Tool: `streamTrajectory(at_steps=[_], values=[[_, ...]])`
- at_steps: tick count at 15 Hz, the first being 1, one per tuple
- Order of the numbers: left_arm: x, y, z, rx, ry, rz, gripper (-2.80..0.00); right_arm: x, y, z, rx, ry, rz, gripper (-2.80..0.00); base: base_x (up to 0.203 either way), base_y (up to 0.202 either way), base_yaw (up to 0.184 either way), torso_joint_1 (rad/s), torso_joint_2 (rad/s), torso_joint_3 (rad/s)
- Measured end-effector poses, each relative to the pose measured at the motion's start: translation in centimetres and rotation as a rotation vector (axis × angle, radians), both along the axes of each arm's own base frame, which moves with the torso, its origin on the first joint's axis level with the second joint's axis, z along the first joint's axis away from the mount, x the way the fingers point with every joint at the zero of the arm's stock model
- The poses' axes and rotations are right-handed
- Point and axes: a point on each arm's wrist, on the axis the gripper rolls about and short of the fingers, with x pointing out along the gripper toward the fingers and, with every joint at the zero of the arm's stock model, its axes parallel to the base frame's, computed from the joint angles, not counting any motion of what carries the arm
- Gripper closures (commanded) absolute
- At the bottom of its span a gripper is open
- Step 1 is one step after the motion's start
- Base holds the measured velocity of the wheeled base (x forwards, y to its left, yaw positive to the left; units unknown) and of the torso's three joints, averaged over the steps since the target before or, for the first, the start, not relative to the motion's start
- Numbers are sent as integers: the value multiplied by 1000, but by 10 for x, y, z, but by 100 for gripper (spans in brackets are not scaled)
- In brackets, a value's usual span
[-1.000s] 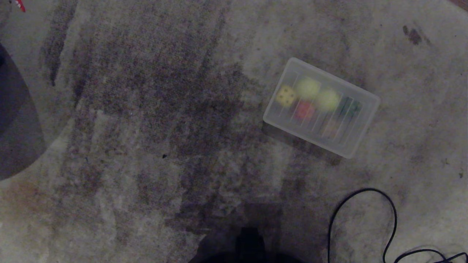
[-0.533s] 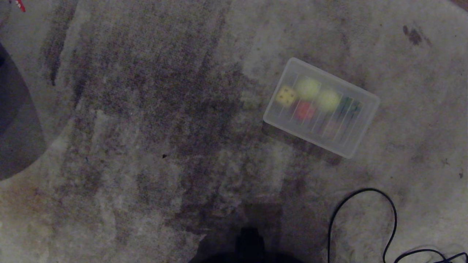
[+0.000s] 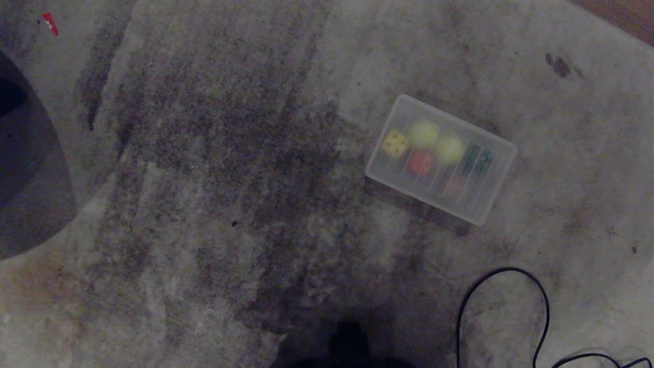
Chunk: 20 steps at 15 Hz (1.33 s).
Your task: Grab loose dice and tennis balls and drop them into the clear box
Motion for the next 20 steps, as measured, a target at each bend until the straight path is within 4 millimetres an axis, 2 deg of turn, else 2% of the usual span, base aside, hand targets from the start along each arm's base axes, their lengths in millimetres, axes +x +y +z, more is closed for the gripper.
streamTrajectory(at_steps=[20], values=[[0,0,0,-1,0,0,0,0,0,0,0,1,0,0,0,0,0,2,2,202]])
